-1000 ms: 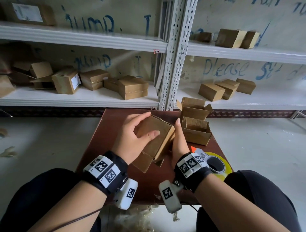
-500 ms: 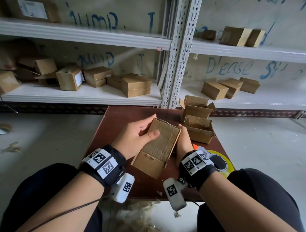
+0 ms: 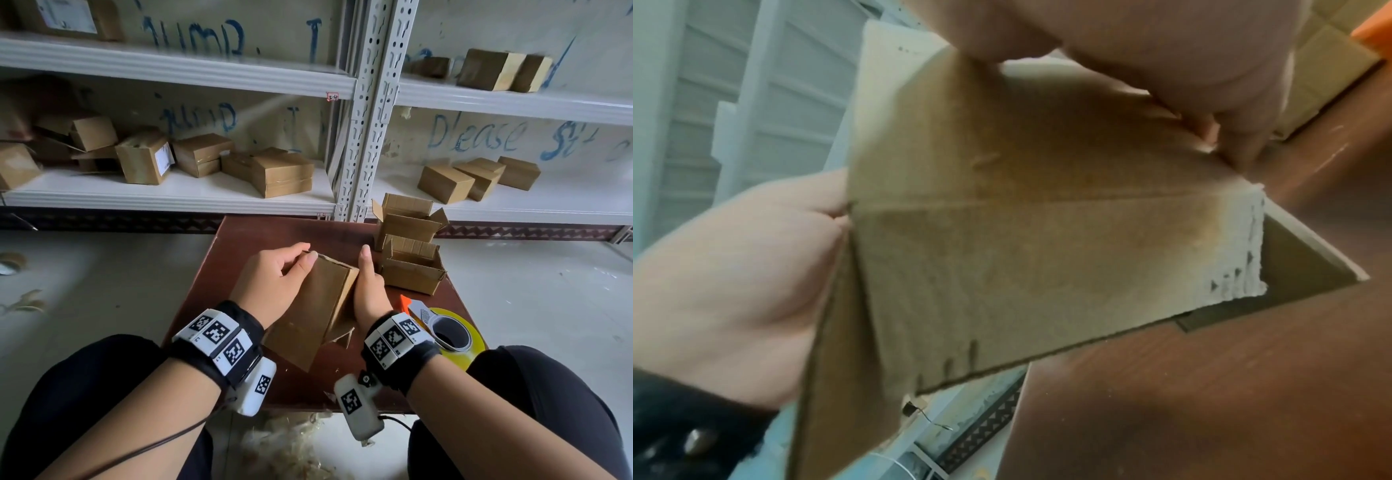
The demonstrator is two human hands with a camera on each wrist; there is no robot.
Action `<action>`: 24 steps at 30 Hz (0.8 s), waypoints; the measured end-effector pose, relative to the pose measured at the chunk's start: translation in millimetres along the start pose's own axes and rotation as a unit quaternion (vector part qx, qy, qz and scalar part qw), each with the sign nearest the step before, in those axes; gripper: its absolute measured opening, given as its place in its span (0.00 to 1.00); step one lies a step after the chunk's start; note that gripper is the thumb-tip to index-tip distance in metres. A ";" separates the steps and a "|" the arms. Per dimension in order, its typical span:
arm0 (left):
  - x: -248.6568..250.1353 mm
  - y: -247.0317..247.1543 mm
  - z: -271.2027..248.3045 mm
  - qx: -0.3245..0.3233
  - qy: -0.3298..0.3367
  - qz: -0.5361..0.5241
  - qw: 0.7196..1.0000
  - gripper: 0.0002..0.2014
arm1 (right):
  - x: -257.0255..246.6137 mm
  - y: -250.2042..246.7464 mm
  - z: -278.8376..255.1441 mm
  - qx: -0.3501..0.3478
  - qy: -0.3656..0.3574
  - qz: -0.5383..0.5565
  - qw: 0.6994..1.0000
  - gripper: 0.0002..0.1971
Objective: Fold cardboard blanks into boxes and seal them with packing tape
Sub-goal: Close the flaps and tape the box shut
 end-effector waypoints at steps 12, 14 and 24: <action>-29.2 7.7 4.7 -0.019 -0.143 -0.098 0.985 0.26 | -27.5 -15.5 -9.6 0.034 -0.155 -0.020 0.987 0.31; -30.1 1.6 5.6 0.008 -0.146 -0.104 0.984 0.27 | -33.0 -17.4 -12.5 0.043 -0.190 -0.027 0.980 0.27; -21.1 -25.3 -1.3 0.159 -0.097 -0.046 0.981 0.22 | -34.6 -16.2 -3.9 0.026 -0.210 0.002 0.977 0.15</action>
Point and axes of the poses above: each hand's wrist, its own z-axis towards the middle knuckle, its own y-axis out of the palm, x = y × z, the point moved 10 cm from there along z, towards the middle knuckle, and after that the axes turned 3 degrees about -y, right-handed, at the moved point
